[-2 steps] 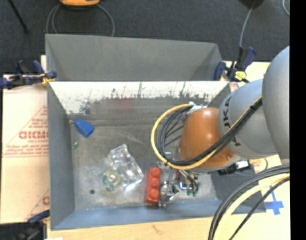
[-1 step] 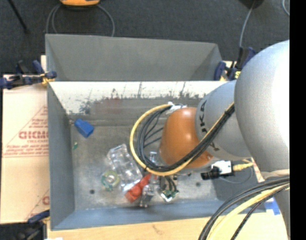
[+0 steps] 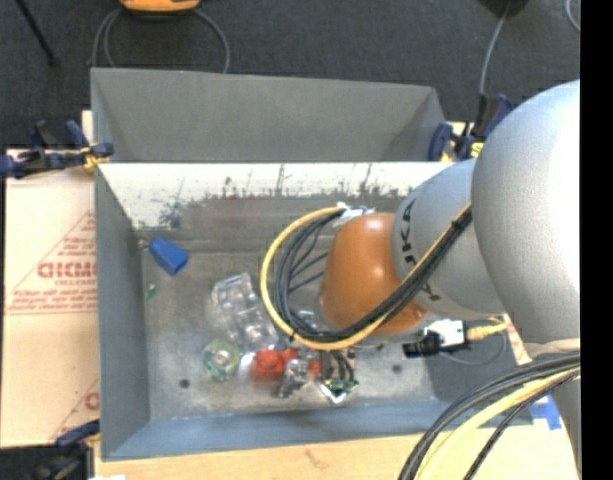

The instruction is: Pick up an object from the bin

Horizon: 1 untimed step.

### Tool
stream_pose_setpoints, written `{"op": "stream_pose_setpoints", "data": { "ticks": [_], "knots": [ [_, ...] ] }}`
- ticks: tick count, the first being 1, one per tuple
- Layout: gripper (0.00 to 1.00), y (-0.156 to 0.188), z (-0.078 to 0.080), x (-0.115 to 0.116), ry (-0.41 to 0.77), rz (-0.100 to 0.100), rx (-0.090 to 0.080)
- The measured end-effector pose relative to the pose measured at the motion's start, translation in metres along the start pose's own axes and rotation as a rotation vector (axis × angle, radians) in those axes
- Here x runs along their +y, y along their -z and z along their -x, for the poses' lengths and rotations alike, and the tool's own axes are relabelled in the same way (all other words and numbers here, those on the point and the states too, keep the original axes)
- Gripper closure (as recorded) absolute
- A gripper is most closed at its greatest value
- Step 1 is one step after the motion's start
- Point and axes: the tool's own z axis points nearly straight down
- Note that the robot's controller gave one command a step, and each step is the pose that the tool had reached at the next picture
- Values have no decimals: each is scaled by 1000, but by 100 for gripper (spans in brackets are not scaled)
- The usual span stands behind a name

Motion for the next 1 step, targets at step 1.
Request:
{"op": "stream_pose_setpoints", "data": {
  "ticks": [1],
  "knots": [
    [100, 126, 23, 0, 190, -1, 8]
  ]
}}
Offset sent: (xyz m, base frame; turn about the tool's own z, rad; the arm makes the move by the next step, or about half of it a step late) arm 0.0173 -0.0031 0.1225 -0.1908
